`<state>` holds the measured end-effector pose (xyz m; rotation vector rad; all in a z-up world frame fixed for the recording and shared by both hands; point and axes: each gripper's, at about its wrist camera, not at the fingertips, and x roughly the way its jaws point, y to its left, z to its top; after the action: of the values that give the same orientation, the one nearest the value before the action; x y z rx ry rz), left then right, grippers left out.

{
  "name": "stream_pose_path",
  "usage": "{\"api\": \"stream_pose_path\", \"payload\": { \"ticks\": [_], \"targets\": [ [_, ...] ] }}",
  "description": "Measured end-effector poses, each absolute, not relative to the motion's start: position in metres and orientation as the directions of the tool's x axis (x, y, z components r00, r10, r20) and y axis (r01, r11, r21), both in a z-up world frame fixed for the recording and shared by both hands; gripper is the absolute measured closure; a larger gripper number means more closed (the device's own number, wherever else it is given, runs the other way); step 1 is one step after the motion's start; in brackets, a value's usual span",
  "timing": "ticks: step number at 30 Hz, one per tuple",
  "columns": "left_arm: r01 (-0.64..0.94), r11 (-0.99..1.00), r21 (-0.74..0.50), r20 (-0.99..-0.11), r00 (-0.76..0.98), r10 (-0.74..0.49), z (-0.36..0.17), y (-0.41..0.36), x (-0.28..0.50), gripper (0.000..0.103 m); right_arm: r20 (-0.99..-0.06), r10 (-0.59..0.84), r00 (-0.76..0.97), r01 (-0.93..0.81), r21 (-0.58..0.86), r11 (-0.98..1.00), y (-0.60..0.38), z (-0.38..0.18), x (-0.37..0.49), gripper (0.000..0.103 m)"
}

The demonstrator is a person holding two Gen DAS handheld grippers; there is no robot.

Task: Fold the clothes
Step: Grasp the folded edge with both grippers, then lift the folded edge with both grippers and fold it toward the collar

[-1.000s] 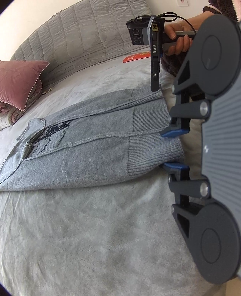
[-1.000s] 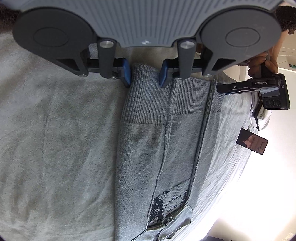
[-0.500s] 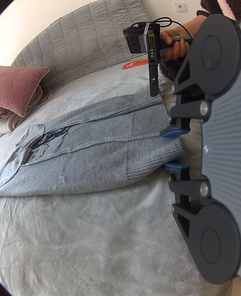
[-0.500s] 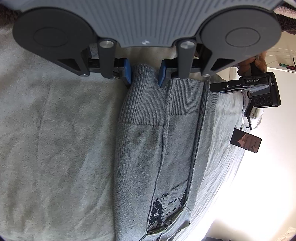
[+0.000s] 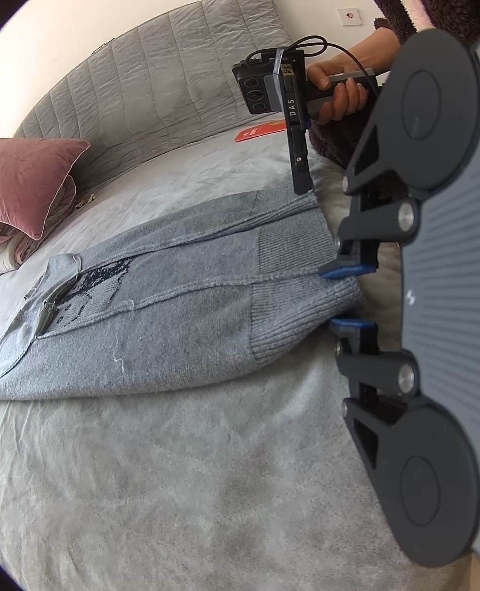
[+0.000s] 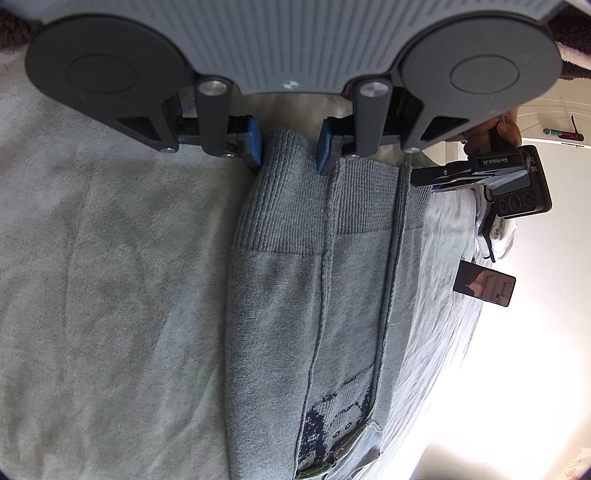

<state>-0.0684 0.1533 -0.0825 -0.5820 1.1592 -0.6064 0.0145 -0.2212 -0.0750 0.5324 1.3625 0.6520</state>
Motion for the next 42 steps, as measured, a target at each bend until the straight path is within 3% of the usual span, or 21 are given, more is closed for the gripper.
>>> {"api": "stream_pose_path", "payload": {
  "ticks": [6, 16, 22, 29, 33, 35, 37, 38, 42],
  "targets": [
    [0.133, 0.685, -0.716, -0.641, 0.261, -0.722, -0.081, 0.153, -0.068, 0.092, -0.693, 0.718, 0.070, -0.092, 0.712, 0.696, -0.223, -0.077, 0.017, 0.088],
    [0.066, 0.529, -0.846, -0.487, 0.309, -0.817, -0.070, 0.162, -0.055, 0.094, -0.551, 0.824, 0.130, -0.062, 0.825, 0.562, -0.233, -0.057, 0.041, 0.089],
    [0.005, 0.455, -0.890, -0.419, 0.385, -0.823, -0.069, 0.169, -0.021, 0.094, -0.522, 0.831, 0.190, -0.052, 0.840, 0.540, -0.236, -0.052, 0.072, 0.089],
    [-0.119, 0.508, -0.853, -0.500, 0.464, -0.731, -0.089, 0.173, 0.024, 0.093, -0.542, 0.801, 0.254, 0.000, 0.829, 0.560, -0.242, -0.063, 0.105, 0.089],
    [-0.151, 0.513, -0.845, -0.520, 0.456, -0.722, -0.094, 0.175, 0.031, 0.092, -0.566, 0.772, 0.289, -0.010, 0.805, 0.593, -0.247, -0.062, 0.112, 0.085],
    [-0.120, 0.522, -0.844, -0.512, 0.469, -0.720, -0.086, 0.177, 0.029, 0.085, -0.577, 0.757, 0.307, -0.015, 0.793, 0.610, -0.249, -0.062, 0.115, 0.083],
    [-0.074, 0.552, -0.830, -0.511, 0.497, -0.701, -0.073, 0.183, 0.027, 0.074, -0.571, 0.753, 0.327, -0.047, 0.786, 0.617, -0.253, -0.055, 0.111, 0.074],
    [-0.063, 0.568, -0.821, -0.517, 0.507, -0.690, -0.069, 0.185, 0.026, 0.073, -0.570, 0.749, 0.338, -0.064, 0.780, 0.623, -0.255, -0.051, 0.107, 0.060],
    [-0.018, 0.650, -0.760, -0.560, 0.526, -0.640, -0.056, 0.188, 0.024, 0.072, -0.603, 0.714, 0.356, -0.143, 0.720, 0.679, -0.254, -0.040, 0.097, 0.056]
  ]
}}
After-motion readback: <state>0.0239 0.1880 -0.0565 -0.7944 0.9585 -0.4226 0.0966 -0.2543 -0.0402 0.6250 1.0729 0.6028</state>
